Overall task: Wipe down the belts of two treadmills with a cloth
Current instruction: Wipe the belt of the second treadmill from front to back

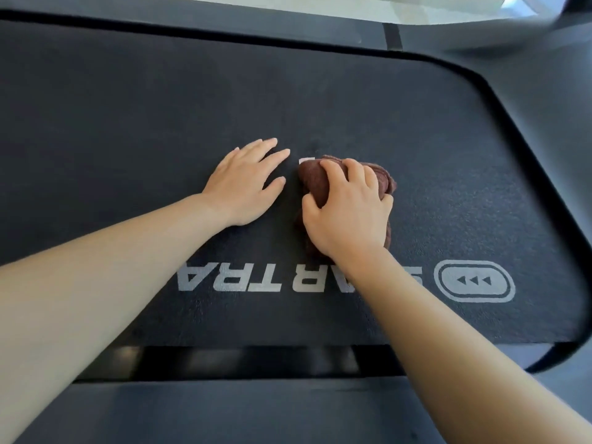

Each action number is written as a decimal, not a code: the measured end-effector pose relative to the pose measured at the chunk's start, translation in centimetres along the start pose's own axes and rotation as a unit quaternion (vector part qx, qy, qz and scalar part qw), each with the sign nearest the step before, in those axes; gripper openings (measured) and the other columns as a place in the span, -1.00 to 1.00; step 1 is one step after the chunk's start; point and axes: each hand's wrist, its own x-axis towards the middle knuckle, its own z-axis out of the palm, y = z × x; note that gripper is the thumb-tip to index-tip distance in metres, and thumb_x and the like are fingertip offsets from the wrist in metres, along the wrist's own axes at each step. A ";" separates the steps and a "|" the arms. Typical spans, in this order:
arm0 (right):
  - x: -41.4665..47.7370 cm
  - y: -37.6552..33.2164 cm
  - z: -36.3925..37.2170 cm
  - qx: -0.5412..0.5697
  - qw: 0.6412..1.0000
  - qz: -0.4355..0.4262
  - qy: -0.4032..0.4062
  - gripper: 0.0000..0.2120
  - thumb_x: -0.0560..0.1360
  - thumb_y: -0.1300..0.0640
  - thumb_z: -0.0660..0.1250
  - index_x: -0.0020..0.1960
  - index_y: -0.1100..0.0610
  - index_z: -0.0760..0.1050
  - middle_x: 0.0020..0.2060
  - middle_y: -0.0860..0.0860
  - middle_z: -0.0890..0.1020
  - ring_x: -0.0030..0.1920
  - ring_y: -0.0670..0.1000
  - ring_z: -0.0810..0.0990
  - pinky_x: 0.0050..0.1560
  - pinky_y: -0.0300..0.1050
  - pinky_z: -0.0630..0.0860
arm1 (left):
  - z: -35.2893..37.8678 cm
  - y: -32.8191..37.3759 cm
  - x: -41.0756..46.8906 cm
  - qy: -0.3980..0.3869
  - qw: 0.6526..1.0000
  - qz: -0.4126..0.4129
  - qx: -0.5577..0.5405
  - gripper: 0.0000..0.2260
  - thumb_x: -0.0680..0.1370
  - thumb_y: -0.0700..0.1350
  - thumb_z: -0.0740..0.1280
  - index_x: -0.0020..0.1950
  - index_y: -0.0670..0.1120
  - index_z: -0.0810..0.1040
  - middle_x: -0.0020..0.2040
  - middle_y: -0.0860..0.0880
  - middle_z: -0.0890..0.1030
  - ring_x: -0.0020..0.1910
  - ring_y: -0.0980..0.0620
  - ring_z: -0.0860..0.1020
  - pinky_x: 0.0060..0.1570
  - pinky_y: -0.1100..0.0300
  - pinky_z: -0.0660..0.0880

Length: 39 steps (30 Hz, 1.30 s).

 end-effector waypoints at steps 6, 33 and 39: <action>7.4 -0.2 0.7 -0.003 1.000 0.003 0.010 -0.51 0.55 -0.12 0.18 0.45 -0.06 0.27 0.45 0.01 0.29 0.46 0.08 0.19 0.36 0.23 0.18 | -0.1 -2.2 6.9 0.006 0.999 -0.044 0.015 -0.53 0.61 0.11 0.07 0.52 0.11 0.12 0.56 0.01 0.06 0.53 0.01 -0.02 0.48 -0.02 -0.07; 30.7 -1.3 2.3 0.006 1.000 0.023 -0.008 -0.47 0.50 -0.09 0.18 0.45 0.00 0.28 0.45 0.07 0.28 0.46 0.13 0.18 0.31 0.22 0.22 | -0.4 -3.0 15.1 0.021 0.994 -0.105 0.014 -0.52 0.55 0.13 0.01 0.49 0.17 0.16 0.55 0.01 0.09 0.53 0.02 0.02 0.46 -0.12 -0.03; 27.2 -1.0 1.7 -0.003 1.000 0.002 -0.009 -0.49 0.52 -0.09 0.19 0.44 -0.02 0.29 0.44 0.06 0.30 0.43 0.12 0.21 0.29 0.21 0.25 | -0.1 -3.1 15.0 0.032 0.994 -0.102 -0.001 -0.54 0.58 0.10 0.07 0.50 0.16 0.16 0.55 0.02 0.06 0.53 0.04 -0.03 0.47 -0.09 -0.11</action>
